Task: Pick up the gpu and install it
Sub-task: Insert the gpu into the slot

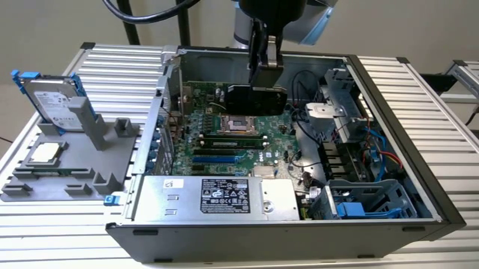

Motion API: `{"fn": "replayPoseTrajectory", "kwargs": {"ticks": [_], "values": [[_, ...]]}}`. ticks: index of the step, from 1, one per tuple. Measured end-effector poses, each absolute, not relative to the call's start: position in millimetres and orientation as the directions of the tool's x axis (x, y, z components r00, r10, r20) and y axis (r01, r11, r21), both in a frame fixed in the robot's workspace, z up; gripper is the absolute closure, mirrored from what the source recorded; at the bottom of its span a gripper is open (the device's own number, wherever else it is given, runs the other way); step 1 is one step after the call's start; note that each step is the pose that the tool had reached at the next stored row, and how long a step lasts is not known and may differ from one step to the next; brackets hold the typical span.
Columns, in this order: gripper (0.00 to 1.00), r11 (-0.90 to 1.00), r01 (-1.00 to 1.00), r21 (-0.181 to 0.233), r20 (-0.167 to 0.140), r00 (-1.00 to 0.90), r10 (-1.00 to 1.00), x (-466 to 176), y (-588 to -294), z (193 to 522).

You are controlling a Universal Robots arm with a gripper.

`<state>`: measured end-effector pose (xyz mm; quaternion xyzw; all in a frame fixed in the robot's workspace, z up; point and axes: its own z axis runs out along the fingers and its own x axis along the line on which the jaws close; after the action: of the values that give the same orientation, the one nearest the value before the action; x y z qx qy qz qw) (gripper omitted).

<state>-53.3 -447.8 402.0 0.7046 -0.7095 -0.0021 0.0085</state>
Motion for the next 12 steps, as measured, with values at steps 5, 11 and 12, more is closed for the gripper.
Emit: {"fn": "replayPoseTrajectory", "kwargs": {"ticks": [5,11,12], "values": [[1.0,0.007,-1.0,0.014,0.009,-0.007,-1.0,-53.3,-447.8,401.7],[1.0,0.008,-1.0,0.008,0.009,-0.008,-1.0,-53.3,-447.8,400.0],[1.0,0.008,-1.0,0.008,0.009,-0.008,-1.0,-53.3,-447.8,399.8]]}}
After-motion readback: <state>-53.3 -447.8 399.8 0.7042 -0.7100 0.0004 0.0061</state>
